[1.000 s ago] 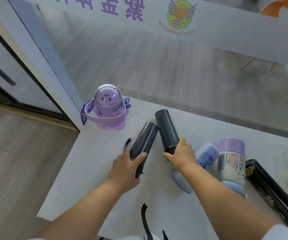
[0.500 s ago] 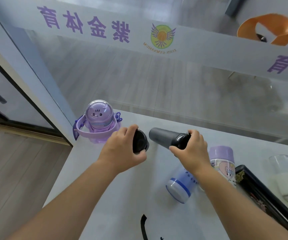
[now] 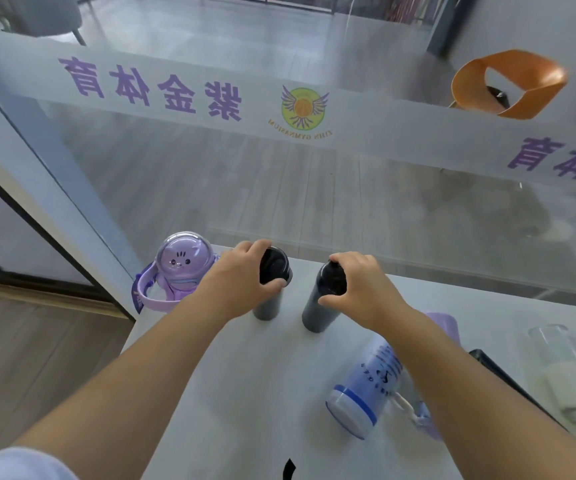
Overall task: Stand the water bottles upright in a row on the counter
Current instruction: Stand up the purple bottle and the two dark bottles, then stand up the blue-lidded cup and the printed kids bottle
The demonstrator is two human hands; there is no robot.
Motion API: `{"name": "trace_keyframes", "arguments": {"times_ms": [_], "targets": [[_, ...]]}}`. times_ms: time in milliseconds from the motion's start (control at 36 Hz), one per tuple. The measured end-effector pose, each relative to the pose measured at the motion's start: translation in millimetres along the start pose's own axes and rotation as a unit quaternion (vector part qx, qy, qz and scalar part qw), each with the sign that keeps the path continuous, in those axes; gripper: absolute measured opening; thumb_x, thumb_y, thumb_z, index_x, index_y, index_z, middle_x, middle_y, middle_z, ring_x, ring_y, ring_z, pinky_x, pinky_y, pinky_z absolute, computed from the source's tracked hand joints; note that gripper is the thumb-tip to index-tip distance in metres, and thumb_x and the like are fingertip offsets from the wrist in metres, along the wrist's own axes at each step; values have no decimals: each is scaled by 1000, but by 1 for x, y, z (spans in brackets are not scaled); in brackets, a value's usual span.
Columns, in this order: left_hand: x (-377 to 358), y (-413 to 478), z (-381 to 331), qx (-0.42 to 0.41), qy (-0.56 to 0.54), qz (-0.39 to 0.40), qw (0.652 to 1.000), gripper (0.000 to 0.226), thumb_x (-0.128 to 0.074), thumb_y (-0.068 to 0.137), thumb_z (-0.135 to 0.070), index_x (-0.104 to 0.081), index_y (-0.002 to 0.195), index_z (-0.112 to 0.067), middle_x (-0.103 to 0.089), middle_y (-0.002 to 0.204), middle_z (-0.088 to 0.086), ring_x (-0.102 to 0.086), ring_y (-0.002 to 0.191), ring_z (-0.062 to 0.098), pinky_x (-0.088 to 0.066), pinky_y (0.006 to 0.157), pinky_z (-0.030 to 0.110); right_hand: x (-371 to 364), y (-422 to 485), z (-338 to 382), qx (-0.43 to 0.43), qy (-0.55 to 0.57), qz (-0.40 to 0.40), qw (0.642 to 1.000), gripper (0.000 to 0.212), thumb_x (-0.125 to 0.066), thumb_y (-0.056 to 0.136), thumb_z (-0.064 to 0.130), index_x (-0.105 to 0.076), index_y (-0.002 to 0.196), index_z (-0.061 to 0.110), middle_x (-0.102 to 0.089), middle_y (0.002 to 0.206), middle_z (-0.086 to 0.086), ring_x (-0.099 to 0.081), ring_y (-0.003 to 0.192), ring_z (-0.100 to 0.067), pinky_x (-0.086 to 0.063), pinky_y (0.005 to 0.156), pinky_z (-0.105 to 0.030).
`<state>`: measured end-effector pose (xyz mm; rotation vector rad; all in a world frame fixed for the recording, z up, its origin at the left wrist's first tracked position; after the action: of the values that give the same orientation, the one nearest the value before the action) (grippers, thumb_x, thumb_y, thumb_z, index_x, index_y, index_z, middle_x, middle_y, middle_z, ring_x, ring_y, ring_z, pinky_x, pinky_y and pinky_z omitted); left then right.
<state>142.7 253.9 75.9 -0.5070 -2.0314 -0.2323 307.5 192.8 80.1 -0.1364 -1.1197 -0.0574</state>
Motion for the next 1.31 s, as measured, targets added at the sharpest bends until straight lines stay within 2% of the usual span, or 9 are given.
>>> {"name": "trace_keyframes", "arguments": {"times_ms": [83,333,528,694,806,889,1056,1167,1306], "targets": [[2,4,-2,-3,17,-2,1000,61,-62,79,-44,-41,132,-21,-48,129,7,-46,114,29,-39,99,38,-5,3,6,28,-8,33,999,71,-74,74,33,-42,135,17,-47,135,-1,-34,125,-23,-37,99,-35],[-1,4,-3,-19,48,19,998,69,-62,79,-47,-35,138,-23,-44,136,4,-41,117,31,-36,100,38,-10,4,13,42,-42,81,995,76,-71,77,37,-35,140,17,-41,143,0,-37,128,-24,-41,100,-42],[27,-11,-16,-54,33,-45,997,45,-66,78,-39,-58,119,-22,-54,123,4,-43,111,31,-40,96,41,16,-9,13,39,-10,5,999,53,-65,82,39,-49,129,22,-51,131,1,-43,122,-22,-42,98,-41],[34,-47,-29,-97,35,-85,991,30,-64,81,-38,-65,105,-20,-64,106,0,-58,97,26,-51,78,39,41,-49,-8,7,0,-84,996,39,-62,86,37,-57,120,19,-61,120,2,-55,107,-16,-46,88,-32],[3,-67,-26,-111,40,-34,992,23,-59,83,-45,-62,98,-27,-64,95,-10,-61,86,15,-51,71,32,37,-84,-34,-39,3,-97,995,36,-65,85,35,-60,115,17,-66,108,2,-57,92,-11,-44,77,-24],[-30,-77,-22,-105,50,20,993,24,-56,84,-46,-61,102,-31,-63,98,-12,-60,88,13,-45,69,27,24,-113,-58,-87,17,-77,993,33,-65,84,34,-61,113,18,-63,100,6,-59,89,-10,-52,80,-32],[-95,-92,-31,-113,61,137,982,31,-52,86,-50,-56,110,-31,-62,105,-10,-58,94,14,-44,76,28,1,-166,-101,-171,19,-55,984,26,-67,81,37,-63,103,23,-62,91,10,-61,85,-15,-52,75,-36],[-125,-99,-45,-108,56,180,976,38,-52,85,-52,-52,116,-30,-59,111,-8,-57,94,14,-44,75,26,-13,-194,-135,-232,24,-47,971,32,-67,81,37,-61,108,21,-61,102,5,-58,95,-19,-50,80,-37],[-167,-102,-56,-58,79,227,969,60,-51,80,-61,-34,132,-35,-50,127,-6,-57,101,18,-50,80,33,-21,-216,-175,-288,4,-56,956,57,-68,79,40,-51,127,16,-53,123,-8,-51,112,-28,-45,91,-40]]}}
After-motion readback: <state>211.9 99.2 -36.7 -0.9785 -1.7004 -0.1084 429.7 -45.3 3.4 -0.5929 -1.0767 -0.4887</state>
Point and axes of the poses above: each hand's wrist, its own y-axis towards the middle knuckle, its own x-axis out of the back of the hand, z = x × y, the point moved 10 cm from there along y, towards the middle knuckle
